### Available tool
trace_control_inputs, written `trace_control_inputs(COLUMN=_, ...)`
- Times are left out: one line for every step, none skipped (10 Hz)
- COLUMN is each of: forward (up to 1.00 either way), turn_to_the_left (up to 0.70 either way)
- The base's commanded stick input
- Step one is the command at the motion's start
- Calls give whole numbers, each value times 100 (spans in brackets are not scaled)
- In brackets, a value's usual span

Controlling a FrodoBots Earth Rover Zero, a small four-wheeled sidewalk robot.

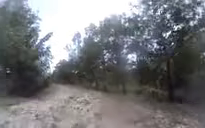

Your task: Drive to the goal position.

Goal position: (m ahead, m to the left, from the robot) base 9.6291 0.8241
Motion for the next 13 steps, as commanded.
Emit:
trace_control_inputs(forward=85, turn_to_the_left=34)
trace_control_inputs(forward=85, turn_to_the_left=32)
trace_control_inputs(forward=85, turn_to_the_left=9)
trace_control_inputs(forward=85, turn_to_the_left=0)
trace_control_inputs(forward=85, turn_to_the_left=5)
trace_control_inputs(forward=85, turn_to_the_left=34)
trace_control_inputs(forward=85, turn_to_the_left=34)
trace_control_inputs(forward=85, turn_to_the_left=7)
trace_control_inputs(forward=85, turn_to_the_left=0)
trace_control_inputs(forward=85, turn_to_the_left=7)
trace_control_inputs(forward=85, turn_to_the_left=31)
trace_control_inputs(forward=85, turn_to_the_left=32)
trace_control_inputs(forward=85, turn_to_the_left=17)
